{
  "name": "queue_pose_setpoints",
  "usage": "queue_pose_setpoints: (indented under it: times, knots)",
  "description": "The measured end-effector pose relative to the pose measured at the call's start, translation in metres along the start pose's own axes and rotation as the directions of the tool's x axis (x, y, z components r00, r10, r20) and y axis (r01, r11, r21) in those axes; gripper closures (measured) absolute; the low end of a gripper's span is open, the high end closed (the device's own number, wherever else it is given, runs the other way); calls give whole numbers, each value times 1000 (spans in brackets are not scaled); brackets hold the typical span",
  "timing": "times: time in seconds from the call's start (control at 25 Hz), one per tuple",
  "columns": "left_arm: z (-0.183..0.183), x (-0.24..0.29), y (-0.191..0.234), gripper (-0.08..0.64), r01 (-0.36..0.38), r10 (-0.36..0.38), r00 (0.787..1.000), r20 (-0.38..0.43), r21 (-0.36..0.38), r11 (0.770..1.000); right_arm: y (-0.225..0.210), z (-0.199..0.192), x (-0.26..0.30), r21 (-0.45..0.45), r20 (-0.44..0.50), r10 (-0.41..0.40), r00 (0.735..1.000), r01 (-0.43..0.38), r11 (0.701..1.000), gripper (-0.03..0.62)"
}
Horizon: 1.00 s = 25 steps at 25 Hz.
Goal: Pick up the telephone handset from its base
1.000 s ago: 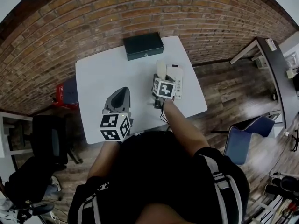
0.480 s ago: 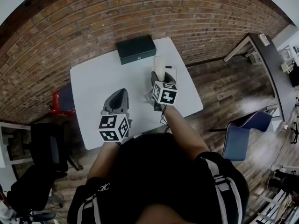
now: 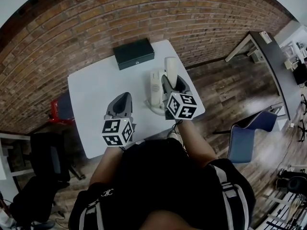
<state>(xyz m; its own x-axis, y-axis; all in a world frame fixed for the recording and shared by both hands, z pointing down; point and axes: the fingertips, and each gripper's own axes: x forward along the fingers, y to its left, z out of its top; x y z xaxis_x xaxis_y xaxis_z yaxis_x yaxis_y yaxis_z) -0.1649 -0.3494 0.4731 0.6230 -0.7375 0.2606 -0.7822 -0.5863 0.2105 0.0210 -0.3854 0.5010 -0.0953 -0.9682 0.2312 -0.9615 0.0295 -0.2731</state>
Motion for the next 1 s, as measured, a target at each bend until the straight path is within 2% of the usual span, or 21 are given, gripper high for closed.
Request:
queue_pose_setpoints:
  times: [0.56,1.0]
  knots:
    - [4,30,-26,558,58,-57,998,-17,26,998,-30,17,-48,-66,72,-46,996,51,997,394]
    - [3,39,-32,558,66,-66,998,-26,32,997,-37,10,-47,-50,50,-52,997,55,997,394]
